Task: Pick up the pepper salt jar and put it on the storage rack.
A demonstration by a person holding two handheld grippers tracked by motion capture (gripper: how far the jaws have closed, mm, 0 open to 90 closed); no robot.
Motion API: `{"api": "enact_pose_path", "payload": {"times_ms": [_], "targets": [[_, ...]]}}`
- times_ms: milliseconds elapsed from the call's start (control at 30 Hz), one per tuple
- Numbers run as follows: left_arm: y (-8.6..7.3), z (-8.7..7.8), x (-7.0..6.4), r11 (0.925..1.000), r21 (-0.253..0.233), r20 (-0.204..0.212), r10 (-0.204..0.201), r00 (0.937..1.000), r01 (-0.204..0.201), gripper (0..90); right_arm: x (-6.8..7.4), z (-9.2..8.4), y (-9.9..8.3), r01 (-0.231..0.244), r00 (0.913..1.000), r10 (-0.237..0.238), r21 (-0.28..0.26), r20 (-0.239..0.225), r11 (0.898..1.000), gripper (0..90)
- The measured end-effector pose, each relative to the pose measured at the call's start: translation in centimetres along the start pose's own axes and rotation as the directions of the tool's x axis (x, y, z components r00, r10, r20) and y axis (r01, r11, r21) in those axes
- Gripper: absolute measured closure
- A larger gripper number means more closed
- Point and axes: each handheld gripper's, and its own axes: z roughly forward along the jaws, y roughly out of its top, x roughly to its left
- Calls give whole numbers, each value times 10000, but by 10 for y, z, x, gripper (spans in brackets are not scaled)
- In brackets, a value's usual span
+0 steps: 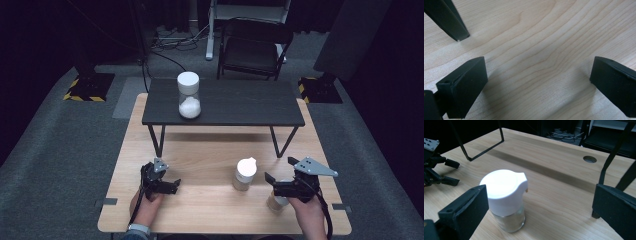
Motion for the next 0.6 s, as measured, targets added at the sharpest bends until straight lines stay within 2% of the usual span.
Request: {"api": "enact_pose_path", "payload": {"times_ms": [267, 467, 600], "targets": [[0, 0, 0, 10000, 1, 13, 17, 10000, -17, 10, 20, 9, 10, -9, 10000, 9, 35, -81, 10000, 4], [0, 0, 0, 10000, 4, 20, 20, 10000, -20, 9, 36, 18, 13, -5, 9998, 3, 106, 181, 9999, 4], [0, 0, 0, 10000, 6, 17, 20, 10000, -20, 9, 40, 24, 17, 160, 9995, -167, 264, 273, 9995, 4]]}}
